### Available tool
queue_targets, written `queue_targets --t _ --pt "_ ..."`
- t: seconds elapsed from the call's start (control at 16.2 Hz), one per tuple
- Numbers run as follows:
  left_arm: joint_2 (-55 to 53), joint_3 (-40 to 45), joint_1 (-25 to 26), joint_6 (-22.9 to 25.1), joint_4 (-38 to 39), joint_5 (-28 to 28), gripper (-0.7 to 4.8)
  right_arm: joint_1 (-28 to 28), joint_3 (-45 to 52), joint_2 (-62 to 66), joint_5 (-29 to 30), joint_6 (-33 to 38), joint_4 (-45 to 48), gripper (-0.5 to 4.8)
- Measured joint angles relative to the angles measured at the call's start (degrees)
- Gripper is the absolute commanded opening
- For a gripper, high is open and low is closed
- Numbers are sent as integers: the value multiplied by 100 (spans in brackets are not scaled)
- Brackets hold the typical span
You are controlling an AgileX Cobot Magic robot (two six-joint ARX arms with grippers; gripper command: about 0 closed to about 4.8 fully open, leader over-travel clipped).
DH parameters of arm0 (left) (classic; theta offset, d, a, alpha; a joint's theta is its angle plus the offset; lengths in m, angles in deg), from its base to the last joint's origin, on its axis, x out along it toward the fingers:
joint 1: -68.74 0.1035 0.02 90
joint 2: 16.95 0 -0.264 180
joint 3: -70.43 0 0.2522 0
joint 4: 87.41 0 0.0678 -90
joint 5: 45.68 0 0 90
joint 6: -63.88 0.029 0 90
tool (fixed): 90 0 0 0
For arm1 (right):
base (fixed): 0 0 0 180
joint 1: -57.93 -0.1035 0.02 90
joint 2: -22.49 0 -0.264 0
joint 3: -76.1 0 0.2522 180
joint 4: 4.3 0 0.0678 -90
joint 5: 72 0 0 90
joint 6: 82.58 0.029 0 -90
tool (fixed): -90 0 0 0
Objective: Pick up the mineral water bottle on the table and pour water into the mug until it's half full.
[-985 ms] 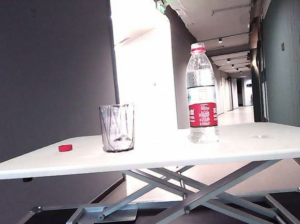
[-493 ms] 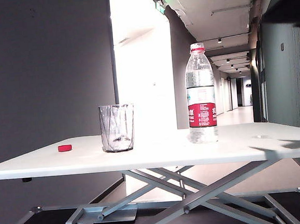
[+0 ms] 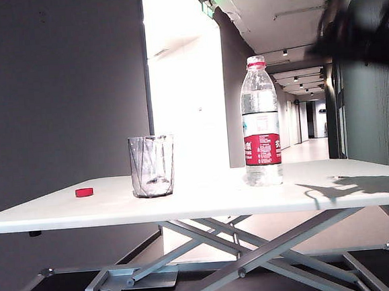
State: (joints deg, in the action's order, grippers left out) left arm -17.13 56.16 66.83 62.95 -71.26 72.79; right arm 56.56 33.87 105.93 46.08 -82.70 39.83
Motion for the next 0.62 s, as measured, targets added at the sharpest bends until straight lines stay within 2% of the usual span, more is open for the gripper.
queue_targets --t 0.62 --pt "0 2 0 0 2 0 -5 -81 -2074 2756 1342 -46 4 479"
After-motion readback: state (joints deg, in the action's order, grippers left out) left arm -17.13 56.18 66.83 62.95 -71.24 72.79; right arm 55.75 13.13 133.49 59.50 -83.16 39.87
